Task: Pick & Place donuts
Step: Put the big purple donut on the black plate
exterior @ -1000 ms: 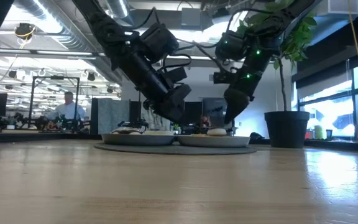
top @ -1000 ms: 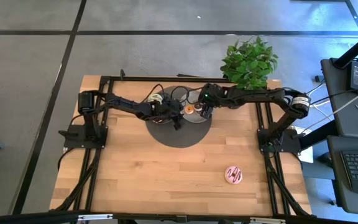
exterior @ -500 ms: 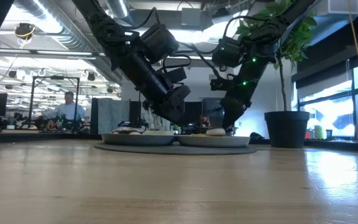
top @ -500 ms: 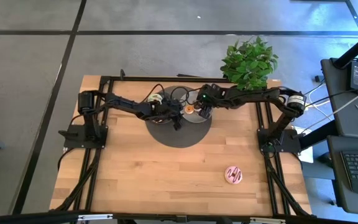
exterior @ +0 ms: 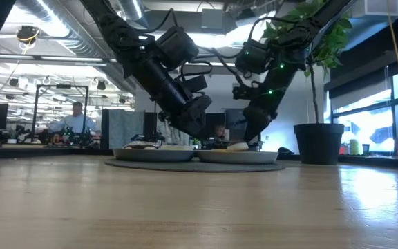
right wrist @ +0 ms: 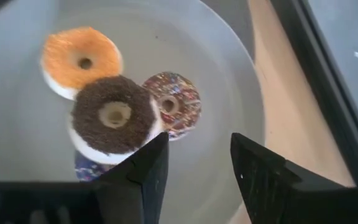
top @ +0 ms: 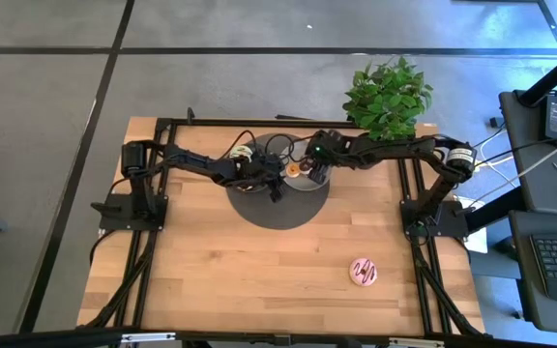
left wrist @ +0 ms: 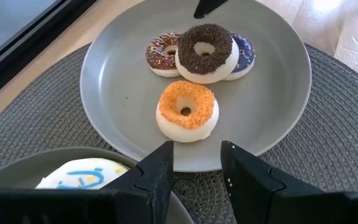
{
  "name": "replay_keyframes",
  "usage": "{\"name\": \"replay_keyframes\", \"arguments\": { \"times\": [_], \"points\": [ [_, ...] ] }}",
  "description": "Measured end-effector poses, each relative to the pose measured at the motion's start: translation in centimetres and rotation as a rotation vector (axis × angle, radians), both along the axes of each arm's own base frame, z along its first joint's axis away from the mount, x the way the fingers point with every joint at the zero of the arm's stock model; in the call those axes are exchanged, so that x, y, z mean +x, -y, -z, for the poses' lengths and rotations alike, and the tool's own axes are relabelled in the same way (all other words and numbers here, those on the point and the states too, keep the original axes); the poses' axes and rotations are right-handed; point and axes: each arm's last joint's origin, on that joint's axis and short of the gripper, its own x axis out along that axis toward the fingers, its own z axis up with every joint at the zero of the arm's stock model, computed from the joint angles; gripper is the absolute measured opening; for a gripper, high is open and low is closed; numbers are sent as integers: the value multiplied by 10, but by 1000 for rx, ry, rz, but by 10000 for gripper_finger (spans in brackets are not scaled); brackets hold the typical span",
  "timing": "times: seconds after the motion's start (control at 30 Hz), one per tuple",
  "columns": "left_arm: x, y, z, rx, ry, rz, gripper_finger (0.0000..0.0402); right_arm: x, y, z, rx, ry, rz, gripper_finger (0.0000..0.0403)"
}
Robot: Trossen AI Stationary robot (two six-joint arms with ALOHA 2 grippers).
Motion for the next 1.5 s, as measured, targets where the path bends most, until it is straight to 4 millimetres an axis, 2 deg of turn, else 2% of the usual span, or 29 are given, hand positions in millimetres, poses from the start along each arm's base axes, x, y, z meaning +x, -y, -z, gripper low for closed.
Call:
{"name": "replay_keyframes", "arguments": {
  "times": [0.17, 0.3, 0.5, 0.8, 0.93, 1.17, 1.5],
  "points": [
    [0, 0, 0, 5, -4, 5, 130, -5, -5, -12, -14, 3, 10, 174],
    [0, 1, 0, 6, -10, 32, 130, -7, -27, -28, 64, 43, -87, 174],
    [-4, 10, -5, -115, -30, 165, 130, -21, -78, -42, 149, -83, -240, 174],
    [-4, 46, -29, -167, 29, 439, 130, -51, -173, -51, 401, -278, -532, 174],
    [-5, 64, -38, -216, 56, 577, 130, -59, -203, -49, 416, -336, -627, 174],
    [-6, 88, -42, -242, 60, 660, 130, -72, -239, -48, 428, -366, -664, 174],
    [-5, 103, -43, -257, 72, 689, 130, -86, -278, -49, 455, -318, -690, 174]
  ]
}}
